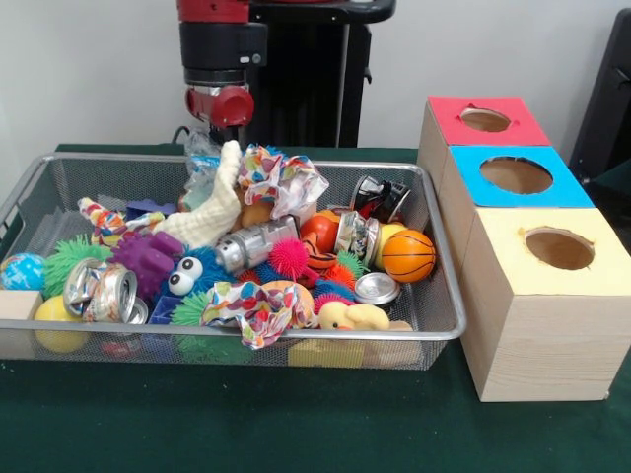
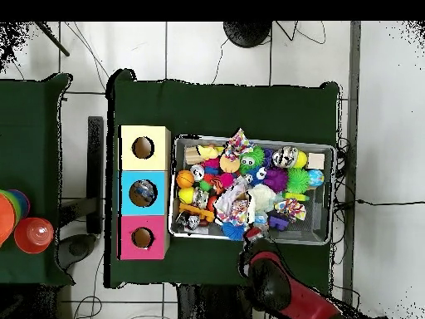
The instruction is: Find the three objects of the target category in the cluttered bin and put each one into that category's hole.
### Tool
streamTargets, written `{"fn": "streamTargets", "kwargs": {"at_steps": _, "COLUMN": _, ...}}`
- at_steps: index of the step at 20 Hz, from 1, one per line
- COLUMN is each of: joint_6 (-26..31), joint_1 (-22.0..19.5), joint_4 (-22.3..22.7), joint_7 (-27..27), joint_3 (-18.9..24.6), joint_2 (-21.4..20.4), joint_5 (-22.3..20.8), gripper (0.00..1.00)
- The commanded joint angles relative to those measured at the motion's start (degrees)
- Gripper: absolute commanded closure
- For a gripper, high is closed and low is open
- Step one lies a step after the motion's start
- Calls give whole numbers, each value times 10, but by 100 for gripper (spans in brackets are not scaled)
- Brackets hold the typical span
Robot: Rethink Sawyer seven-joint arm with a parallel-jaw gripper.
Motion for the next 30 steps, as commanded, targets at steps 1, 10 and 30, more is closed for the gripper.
{"fn": "streamTargets", "kwargs": {"at_steps": 1, "joint_6": 63, "joint_1": 45, "joint_4": -44, "joint_7": 56, "joint_3": -53, "joint_2": -50, "joint_5": 49, "gripper": 0}}
{"fn": "streamTargets", "kwargs": {"at_steps": 10, "joint_6": 280, "joint_1": 145, "joint_4": -107, "joint_7": -4, "joint_3": -148, "joint_2": -147, "joint_5": 91, "gripper": 0}}
{"fn": "streamTargets", "kwargs": {"at_steps": 30, "joint_6": 416, "joint_1": 181, "joint_4": -181, "joint_7": 35, "joint_3": -177, "joint_2": -177, "joint_5": 47, "gripper": 0}}
